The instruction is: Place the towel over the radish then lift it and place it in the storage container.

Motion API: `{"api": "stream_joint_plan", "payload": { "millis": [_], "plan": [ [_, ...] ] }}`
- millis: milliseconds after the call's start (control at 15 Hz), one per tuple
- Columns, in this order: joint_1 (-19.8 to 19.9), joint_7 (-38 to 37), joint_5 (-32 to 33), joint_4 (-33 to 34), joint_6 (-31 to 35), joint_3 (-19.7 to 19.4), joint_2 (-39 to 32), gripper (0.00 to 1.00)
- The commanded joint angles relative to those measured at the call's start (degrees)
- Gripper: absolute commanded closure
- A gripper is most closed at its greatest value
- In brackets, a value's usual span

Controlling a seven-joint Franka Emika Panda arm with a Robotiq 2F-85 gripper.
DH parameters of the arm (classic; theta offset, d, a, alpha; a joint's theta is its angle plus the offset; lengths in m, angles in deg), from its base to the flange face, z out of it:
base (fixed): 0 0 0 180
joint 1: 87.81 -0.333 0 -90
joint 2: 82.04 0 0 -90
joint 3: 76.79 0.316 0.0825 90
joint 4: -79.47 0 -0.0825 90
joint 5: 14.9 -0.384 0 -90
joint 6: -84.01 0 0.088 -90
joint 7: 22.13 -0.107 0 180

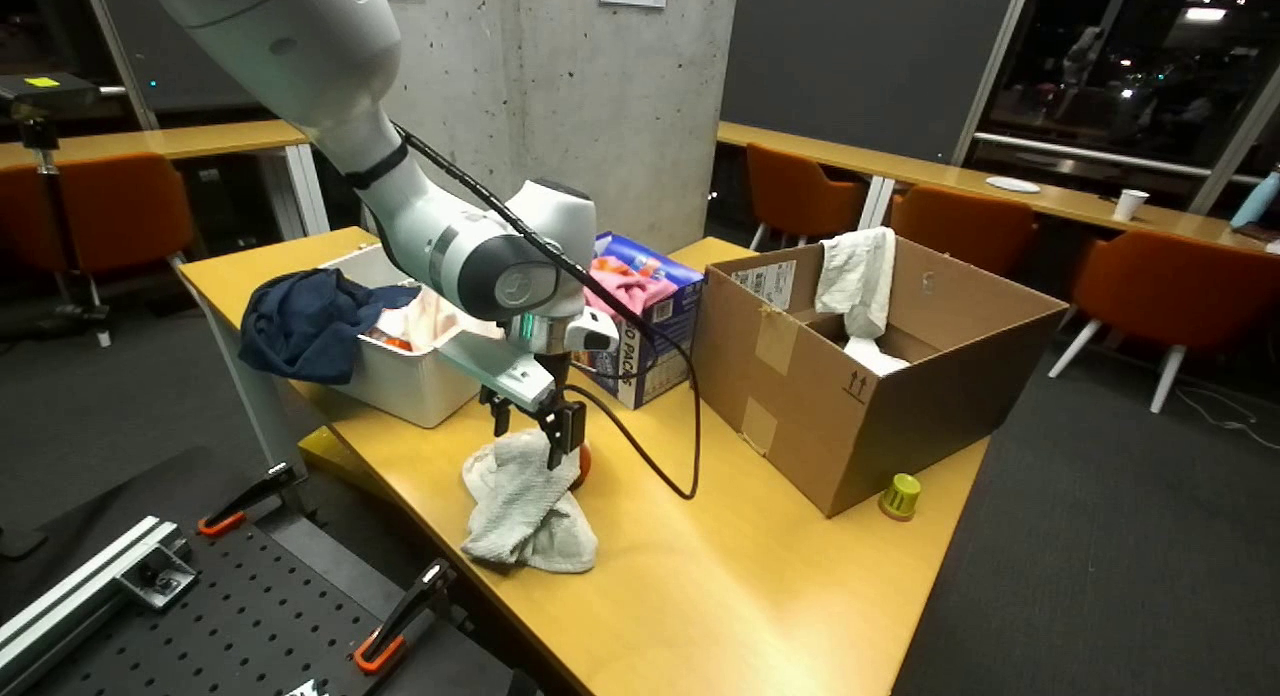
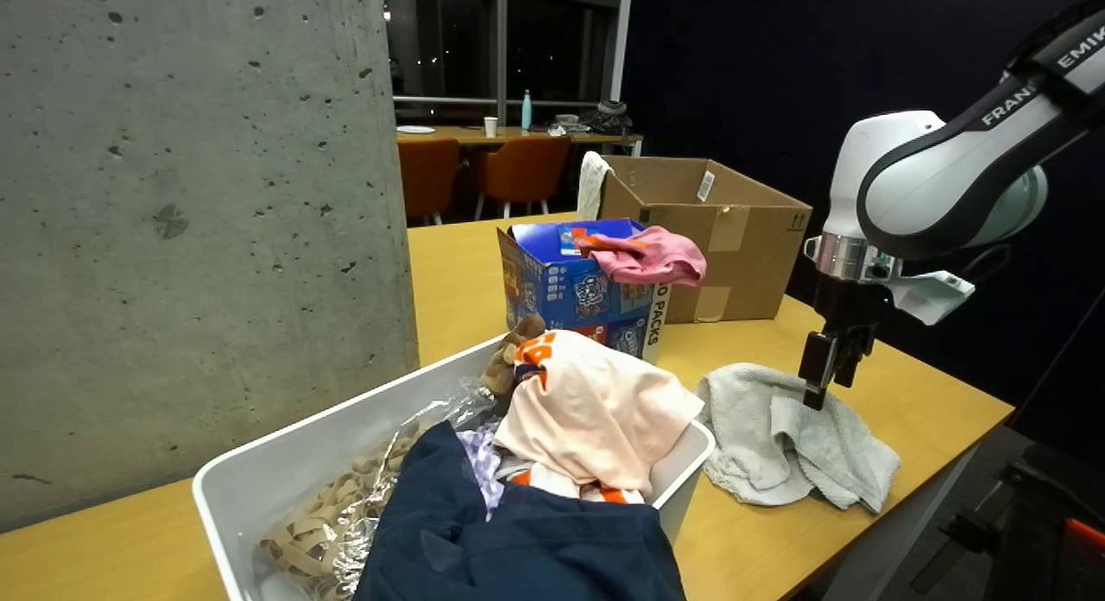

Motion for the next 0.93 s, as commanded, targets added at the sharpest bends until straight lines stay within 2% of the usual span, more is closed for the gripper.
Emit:
{"api": "stream_joint_plan", "payload": {
  "millis": [0,667,733,800,867],
  "plan": [
    [-0.42,-2.68,0.56,0.44,-2.04,-1.57,1.18,0.00],
    [0.26,-2.91,-0.16,6.90,-5.62,-1.50,-4.19,0.00],
    [0.22,-2.94,-0.14,7.31,-5.78,-1.47,-4.61,0.07],
    [0.17,-2.97,-0.12,7.50,-5.76,-1.44,-4.87,0.26],
    [0.13,-3.03,-0.06,7.63,-5.75,-1.47,-5.02,0.32]
  ]
}}
